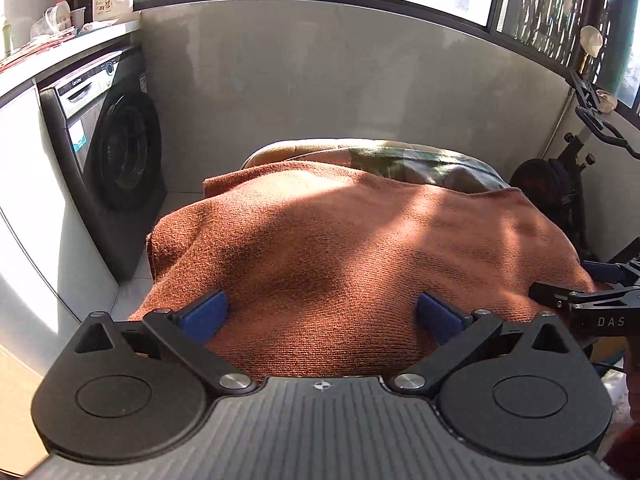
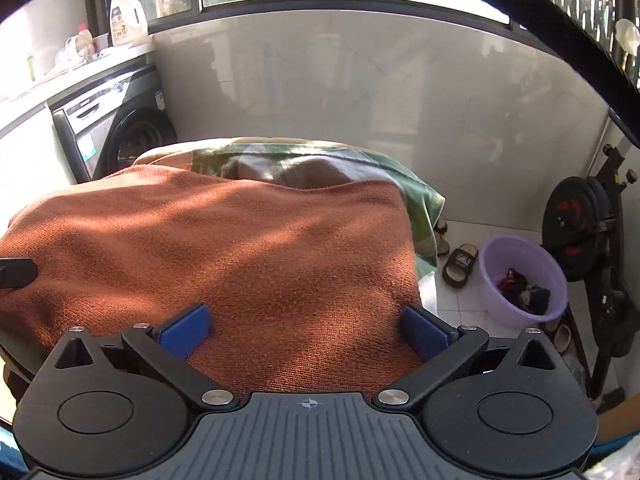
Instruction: Fold clothes
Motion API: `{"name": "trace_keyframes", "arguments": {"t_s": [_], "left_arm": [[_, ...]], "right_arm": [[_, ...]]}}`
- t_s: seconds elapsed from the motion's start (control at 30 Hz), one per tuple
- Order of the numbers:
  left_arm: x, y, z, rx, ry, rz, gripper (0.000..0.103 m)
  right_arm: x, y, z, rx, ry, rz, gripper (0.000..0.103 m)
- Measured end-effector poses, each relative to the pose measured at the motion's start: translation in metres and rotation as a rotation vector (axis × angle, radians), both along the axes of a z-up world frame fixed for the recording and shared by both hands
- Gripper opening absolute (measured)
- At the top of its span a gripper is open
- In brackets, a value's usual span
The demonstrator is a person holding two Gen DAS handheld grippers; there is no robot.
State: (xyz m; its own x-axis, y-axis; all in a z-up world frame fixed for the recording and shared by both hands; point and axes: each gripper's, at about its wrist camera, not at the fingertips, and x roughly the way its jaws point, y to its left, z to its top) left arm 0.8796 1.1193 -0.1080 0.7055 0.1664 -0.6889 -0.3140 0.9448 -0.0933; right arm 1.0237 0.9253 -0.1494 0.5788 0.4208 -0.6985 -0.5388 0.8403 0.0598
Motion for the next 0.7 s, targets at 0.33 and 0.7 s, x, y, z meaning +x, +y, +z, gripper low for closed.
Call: {"name": "trace_keyframes", "arguments": {"t_s": [0.33, 0.7], "left_arm": [[0.002, -0.004, 0.003, 0.003, 0.011, 0.019, 0.103], [-0.016, -0.003, 0.038, -0.007, 0.032, 0.053, 0.103]], "right_arm": [[0.010, -0.003, -0.003, 0.016, 0.016, -0.015, 0.102], [0.010, -0.013, 0.040, 0.037, 0.073, -0.099, 0.102]]}}
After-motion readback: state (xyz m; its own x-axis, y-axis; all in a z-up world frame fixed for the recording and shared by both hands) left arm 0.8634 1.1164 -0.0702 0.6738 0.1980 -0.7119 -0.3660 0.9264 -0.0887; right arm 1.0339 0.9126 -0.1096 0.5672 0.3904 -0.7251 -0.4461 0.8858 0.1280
